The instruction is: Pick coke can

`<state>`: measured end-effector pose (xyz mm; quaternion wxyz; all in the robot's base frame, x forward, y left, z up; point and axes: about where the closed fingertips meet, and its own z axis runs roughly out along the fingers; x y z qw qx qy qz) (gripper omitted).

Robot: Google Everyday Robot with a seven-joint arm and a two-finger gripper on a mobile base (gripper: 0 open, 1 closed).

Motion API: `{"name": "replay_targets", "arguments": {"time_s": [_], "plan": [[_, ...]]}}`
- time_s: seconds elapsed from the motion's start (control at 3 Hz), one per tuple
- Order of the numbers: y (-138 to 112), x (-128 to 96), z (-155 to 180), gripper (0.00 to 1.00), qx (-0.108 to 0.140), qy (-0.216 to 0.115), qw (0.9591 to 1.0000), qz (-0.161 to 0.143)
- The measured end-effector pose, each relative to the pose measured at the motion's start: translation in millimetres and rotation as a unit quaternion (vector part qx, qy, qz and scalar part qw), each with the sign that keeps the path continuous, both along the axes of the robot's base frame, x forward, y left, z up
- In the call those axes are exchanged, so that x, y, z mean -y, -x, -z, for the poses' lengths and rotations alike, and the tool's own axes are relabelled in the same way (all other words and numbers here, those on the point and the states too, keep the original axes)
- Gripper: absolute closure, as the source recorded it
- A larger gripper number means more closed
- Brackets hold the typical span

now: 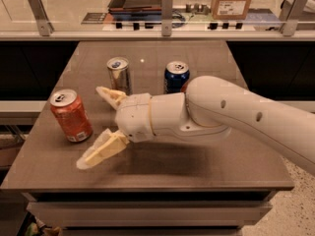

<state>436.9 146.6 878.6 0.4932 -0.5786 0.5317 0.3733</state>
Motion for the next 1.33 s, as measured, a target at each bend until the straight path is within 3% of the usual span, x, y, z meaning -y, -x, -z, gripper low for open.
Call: {"name": "replay_targets", "arguments": {"time_s": [0.67,1.33], "plan": [[-20.2,-37.4,3.8,0.00,-0.004,-0.017,0.9998,0.000],[-17.4,-40.5,2.0,0.41,-0.002,-0.016,0.9999,-0.003]]}}
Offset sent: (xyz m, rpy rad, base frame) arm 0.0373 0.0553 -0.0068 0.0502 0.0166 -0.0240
